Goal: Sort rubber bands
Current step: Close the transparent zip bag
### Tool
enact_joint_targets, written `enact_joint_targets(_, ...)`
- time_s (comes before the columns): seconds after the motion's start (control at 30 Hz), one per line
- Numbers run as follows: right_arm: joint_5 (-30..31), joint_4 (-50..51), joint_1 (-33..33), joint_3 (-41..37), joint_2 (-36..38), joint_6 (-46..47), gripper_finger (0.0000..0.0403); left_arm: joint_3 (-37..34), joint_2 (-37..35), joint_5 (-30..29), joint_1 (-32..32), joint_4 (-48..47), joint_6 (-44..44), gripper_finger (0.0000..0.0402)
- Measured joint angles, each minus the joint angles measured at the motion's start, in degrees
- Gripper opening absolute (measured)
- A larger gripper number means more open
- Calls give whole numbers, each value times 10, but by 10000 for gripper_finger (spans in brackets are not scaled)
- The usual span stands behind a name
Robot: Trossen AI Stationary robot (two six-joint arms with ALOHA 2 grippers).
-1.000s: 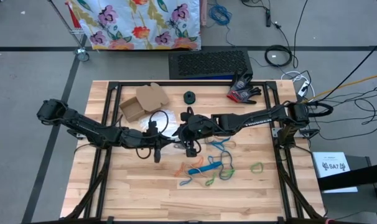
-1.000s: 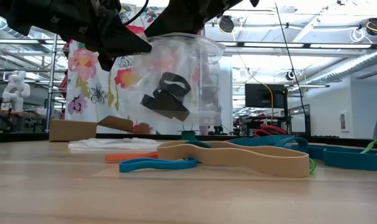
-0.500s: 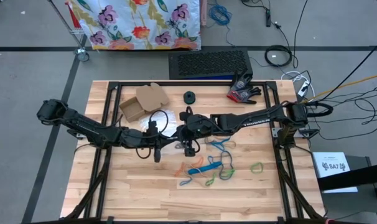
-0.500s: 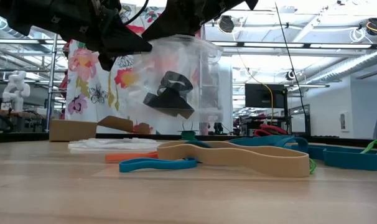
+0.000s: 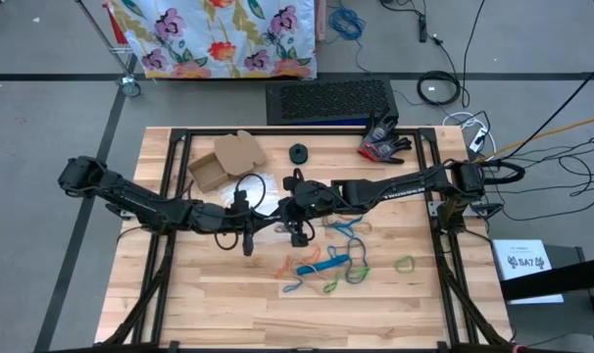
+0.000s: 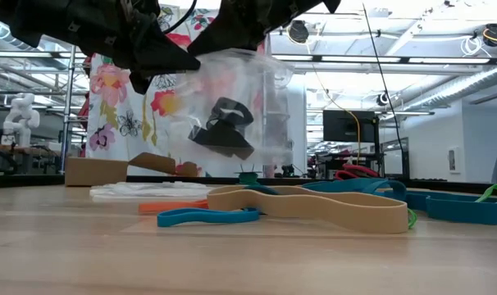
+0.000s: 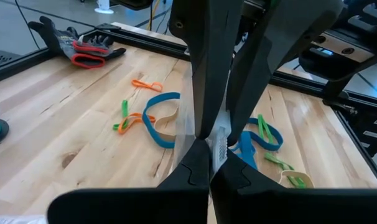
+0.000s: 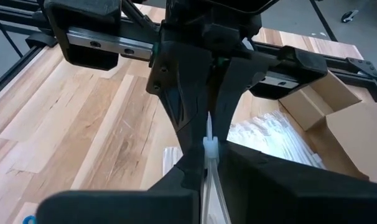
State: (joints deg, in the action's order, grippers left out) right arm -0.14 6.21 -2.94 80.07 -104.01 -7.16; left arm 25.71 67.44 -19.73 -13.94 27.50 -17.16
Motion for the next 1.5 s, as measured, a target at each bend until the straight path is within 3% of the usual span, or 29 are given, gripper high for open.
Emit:
enact_joint_targets(0.83,0,119,-1,0,1,46,18,0,-1,-18,2,-29,-1,0)
enact_joint_targets(1.5,-19,259,-5,1,2,110,18,-1,-98,-80,2,-78,16,0)
